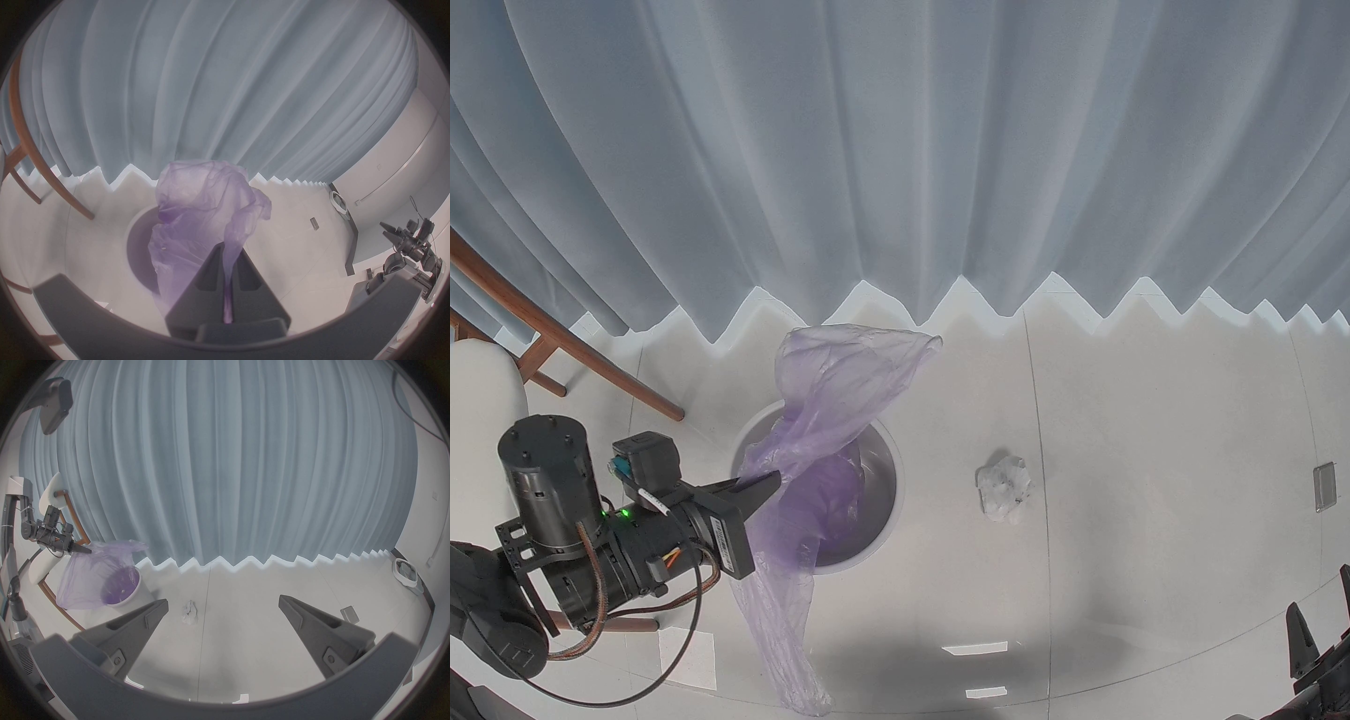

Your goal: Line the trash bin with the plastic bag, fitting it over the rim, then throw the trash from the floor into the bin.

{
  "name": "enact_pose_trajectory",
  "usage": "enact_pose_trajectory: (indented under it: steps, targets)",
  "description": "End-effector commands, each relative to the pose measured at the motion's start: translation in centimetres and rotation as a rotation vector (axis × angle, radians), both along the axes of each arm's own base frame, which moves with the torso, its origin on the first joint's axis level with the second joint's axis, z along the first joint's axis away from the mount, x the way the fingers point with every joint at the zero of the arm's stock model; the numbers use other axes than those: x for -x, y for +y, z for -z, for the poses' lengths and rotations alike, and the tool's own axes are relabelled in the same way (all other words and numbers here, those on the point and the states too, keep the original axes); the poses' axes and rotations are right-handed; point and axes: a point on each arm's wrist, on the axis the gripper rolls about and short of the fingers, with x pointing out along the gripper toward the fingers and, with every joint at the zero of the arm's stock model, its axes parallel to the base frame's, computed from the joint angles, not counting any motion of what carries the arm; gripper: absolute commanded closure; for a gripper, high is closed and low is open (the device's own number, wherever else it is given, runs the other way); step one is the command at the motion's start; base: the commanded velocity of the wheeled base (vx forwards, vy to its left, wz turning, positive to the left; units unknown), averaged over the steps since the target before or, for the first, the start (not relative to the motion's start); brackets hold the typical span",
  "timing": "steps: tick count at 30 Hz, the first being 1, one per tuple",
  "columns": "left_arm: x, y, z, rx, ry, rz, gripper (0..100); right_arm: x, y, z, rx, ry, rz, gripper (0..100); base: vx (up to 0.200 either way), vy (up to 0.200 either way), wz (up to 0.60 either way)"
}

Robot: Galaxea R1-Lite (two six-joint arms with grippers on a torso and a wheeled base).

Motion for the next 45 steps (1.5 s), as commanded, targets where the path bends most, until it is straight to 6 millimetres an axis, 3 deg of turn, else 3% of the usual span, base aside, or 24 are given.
enact_pose_trajectory:
  steps: [1, 8, 21, 22, 23, 24, 25, 26, 28, 32, 38, 45]
  targets:
    - [-1.1, -0.7, 1.8, -0.036, 0.05, 0.002, 100, 0.0, 0.0, 0.5, 0.001, 0.002, 0.0, 0, 0.0, 0.0, 0.0]
    - [-1.8, -0.9, 1.0, 0.035, -0.048, -0.013, 100, 0.0, 0.0, 0.5, 0.004, 0.003, -0.001, 0, 0.0, 0.0, 0.0]
    - [-0.5, -0.6, 1.4, 0.039, -0.05, 0.038, 100, 0.0, 0.0, 0.2, -0.022, -0.022, -0.004, 0, 0.0, 0.0, 0.0]
    - [-0.5, -0.6, 1.3, 0.043, -0.054, 0.037, 100, 0.1, 0.0, -0.1, -0.028, -0.046, -0.002, 0, 0.0, 0.0, 0.0]
    - [-0.5, -0.6, 1.1, 0.05, -0.066, 0.039, 100, 0.4, 0.0, -3.0, -0.041, -0.193, 0.016, 0, 0.0, 0.0, 0.0]
    - [-0.5, -0.6, 1.1, 0.051, -0.067, 0.039, 100, 0.5, 0.0, -3.7, -0.042, -0.224, 0.02, 0, 0.0, 0.0, 0.0]
    - [-0.5, -0.7, 1.0, 0.055, -0.073, 0.044, 100, -0.4, 0.0, -7.3, -0.034, -0.31, 0.044, 0, 0.0, 0.0, 0.0]
    - [-0.5, -0.8, 0.9, 0.056, -0.075, 0.047, 100, -1.0, 0.0, -8.1, -0.03, -0.309, 0.046, 0, 0.0, 0.0, 0.0]
    - [-0.5, -0.9, 0.9, 0.056, -0.075, 0.05, 100, -1.7, 0.0, -8.5, -0.036, -0.281, 0.035, 0, 0.0, 0.0, 0.0]
    - [-0.6, -1.3, 1.5, 0.039, -0.055, 0.052, 100, -4.0, 0.3, -10.9, -0.188, -0.127, -0.184, 0, 0.0, 0.0, 0.0]
    - [-0.5, -1.3, 0.8, 0.057, -0.082, 0.052, 100, -7.9, 2.1, -15.3, -0.56, 0.176, -0.442, 0, 0.0, 0.0, 0.0]
    - [-0.5, -0.1, -0.3, 0.082, -0.124, 0.017, 100, -11.4, 5.4, -15.2, -0.495, 0.384, -0.646, 0, 0.0, 0.0, 0.0]
